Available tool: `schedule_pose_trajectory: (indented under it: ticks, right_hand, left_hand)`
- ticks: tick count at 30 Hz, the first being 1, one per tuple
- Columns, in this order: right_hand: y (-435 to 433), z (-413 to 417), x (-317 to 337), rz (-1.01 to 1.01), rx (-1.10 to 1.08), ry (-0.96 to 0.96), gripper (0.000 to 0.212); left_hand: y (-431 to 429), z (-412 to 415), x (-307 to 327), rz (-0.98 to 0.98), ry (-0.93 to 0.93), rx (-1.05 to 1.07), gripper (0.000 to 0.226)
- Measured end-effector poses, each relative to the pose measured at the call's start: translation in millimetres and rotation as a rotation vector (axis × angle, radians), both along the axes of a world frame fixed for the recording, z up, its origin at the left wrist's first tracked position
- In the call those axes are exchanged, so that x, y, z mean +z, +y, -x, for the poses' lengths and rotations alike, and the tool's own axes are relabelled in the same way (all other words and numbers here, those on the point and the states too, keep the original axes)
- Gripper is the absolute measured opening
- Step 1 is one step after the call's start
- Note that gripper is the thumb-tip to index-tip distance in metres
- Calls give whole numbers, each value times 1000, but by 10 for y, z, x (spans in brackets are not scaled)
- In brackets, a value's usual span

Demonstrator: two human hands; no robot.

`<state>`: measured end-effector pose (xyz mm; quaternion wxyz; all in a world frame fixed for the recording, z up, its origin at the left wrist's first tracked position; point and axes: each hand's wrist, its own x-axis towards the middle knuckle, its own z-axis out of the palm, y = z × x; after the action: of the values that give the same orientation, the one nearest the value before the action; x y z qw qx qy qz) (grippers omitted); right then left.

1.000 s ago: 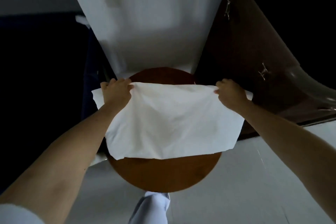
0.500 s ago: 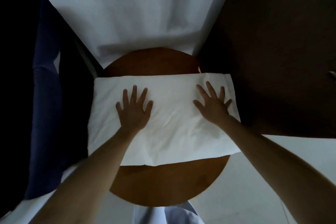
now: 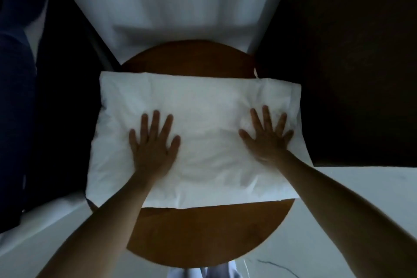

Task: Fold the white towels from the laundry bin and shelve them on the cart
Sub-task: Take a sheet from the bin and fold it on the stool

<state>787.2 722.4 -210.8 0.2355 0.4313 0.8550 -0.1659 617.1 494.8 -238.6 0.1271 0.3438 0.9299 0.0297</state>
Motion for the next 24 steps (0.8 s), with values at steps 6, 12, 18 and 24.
schedule_pose_trajectory:
  ticks: [6,12,18,24]
  right_hand:
    - [-11,-370,367,43,5,48,70]
    - [-171,-885,493,115,-273,237,75]
    - [-234,-1249,345,345,-637,397,90]
    - [-235,-1273,293,487,-939,428,97]
  left_hand:
    - [236,-456,558,23,-203,10,83]
    - [805,-1275,701,-84,-290,-94,60]
    - [888,-1698,486,98,-357,-140,61]
    - [942,-1753,491,103,-413,-159,62]
